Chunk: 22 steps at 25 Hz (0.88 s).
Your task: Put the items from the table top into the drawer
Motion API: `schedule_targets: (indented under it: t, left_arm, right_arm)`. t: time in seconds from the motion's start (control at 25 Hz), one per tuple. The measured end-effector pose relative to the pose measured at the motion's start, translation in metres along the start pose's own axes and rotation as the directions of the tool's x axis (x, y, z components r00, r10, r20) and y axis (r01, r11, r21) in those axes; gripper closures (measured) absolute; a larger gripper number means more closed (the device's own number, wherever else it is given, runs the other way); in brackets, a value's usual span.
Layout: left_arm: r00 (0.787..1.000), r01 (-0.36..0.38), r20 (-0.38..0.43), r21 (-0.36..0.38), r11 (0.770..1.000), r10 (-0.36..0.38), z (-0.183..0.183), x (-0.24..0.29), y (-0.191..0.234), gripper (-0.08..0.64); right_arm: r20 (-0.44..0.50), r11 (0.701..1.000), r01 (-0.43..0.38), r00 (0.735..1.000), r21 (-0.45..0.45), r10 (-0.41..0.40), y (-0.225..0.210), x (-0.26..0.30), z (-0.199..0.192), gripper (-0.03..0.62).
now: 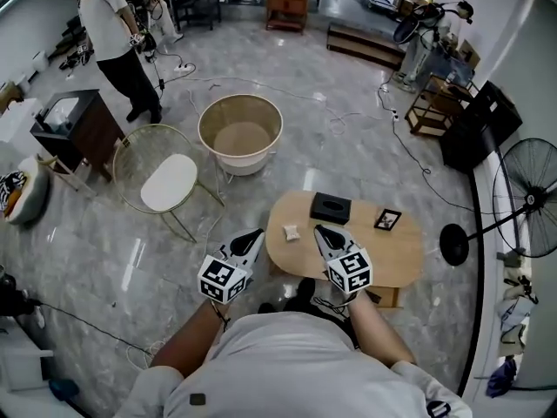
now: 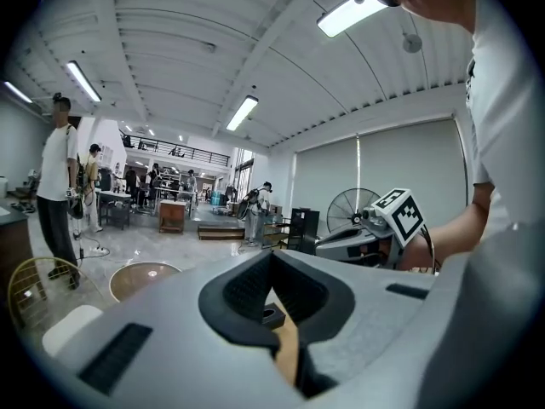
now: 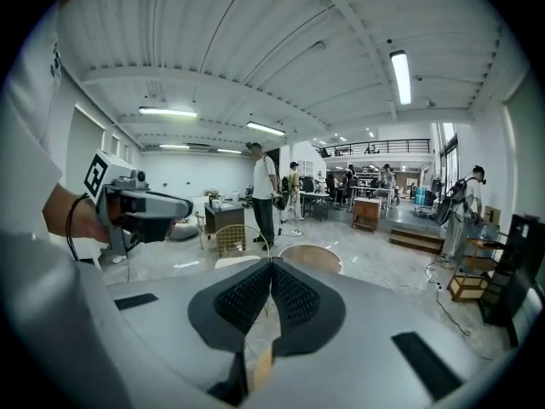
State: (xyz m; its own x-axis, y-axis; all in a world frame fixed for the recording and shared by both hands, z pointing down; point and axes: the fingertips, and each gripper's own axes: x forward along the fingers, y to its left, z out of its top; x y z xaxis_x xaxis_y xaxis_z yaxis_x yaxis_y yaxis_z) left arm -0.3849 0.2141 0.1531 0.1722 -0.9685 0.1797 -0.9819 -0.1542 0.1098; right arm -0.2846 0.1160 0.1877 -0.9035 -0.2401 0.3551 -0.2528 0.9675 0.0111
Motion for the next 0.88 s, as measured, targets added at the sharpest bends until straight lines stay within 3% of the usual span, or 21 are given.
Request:
schedule_targets:
  t: [0.52, 0.88]
  left_arm:
    - [0.994, -0.076, -0.085, -0.076, 0.994, 0.069, -0.037, 0.044, 0.029, 0.551]
    - [0.983, -0.121, -0.156, -0.14, 0.983, 0.099, -0.078, 0.104, 0.053, 0.551]
  right_arm:
    - [-0.102, 0.996, -0.059, 0.993, 0.067, 0.065, -0.041, 0.055, -0.047, 0.565]
    - [-0.211, 0.988, -0.118, 0.968, 0.101, 0.138, -0.084, 0.105, -0.102, 0.561]
